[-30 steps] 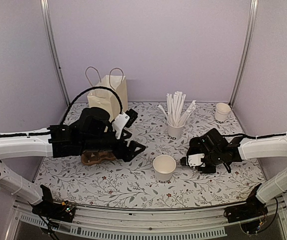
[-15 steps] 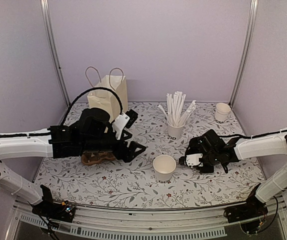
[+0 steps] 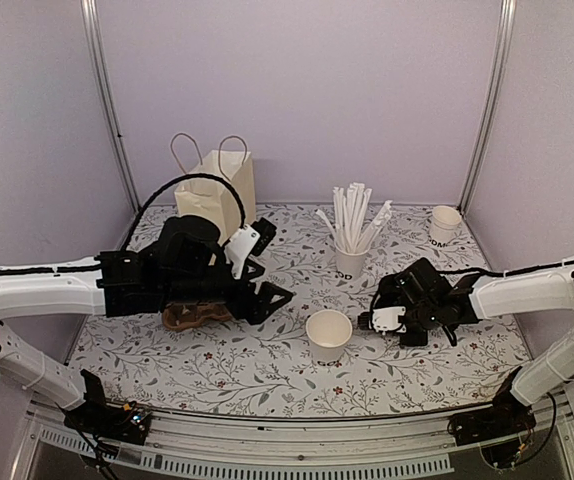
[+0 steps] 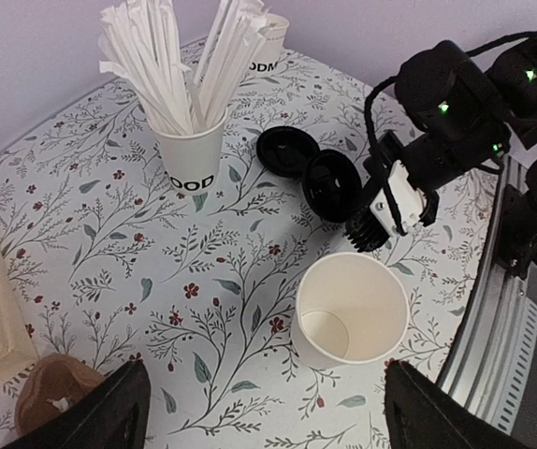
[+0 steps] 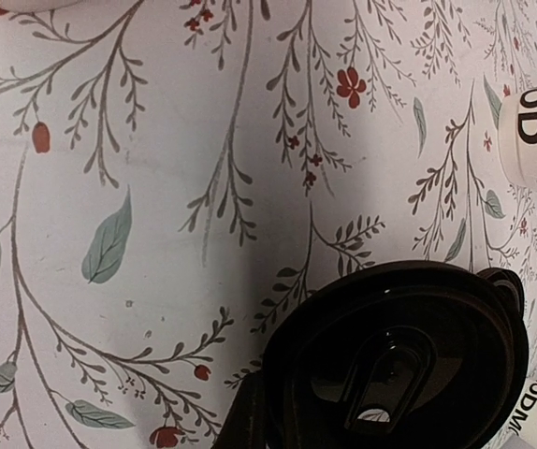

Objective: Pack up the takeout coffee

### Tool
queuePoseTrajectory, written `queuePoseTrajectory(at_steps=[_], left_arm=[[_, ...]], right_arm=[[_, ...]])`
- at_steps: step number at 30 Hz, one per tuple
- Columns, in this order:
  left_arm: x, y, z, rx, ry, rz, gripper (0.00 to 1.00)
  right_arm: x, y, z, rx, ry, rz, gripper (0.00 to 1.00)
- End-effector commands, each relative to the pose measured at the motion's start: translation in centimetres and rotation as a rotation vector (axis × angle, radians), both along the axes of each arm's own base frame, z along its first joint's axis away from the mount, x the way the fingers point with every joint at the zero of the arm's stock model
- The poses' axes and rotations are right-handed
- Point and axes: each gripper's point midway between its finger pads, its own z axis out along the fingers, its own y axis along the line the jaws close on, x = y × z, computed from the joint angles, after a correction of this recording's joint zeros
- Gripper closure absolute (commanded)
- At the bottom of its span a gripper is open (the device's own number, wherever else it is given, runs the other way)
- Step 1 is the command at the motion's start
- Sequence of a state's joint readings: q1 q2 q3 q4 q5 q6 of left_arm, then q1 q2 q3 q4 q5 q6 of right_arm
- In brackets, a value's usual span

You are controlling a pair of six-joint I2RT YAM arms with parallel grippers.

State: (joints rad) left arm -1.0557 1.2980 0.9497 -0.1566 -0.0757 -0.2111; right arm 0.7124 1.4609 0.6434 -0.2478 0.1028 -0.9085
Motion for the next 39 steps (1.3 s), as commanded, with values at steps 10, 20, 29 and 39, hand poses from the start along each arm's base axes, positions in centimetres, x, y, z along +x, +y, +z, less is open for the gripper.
queuePoseTrajectory(at_steps=[10, 20, 29, 39], left_arm=[[-2.6, -4.0, 8.2, -0.178, -0.253, -0.115, 0.09], [-4.6, -5.0, 16.8, -0.241, -0.769, -0.151, 0.05], [-4.9, -5.1, 18.4, -0.293, -0.823, -0.121, 0.04], [-5.7, -7.2, 17.9, -0.424, -0.789, -0.164, 0.00]], right_arm=[[-6.3, 6.4, 18.8, 0.576, 0.174, 0.191, 0.96], [-11.3, 9.0, 31.6, 0.969, 0.515, 0.437, 0.97], [-10.7, 8.8, 35.8, 1.165, 0.969, 0.557, 0.96], [-10.5, 8.8, 35.3, 1.163, 1.055, 0.557, 0.96]])
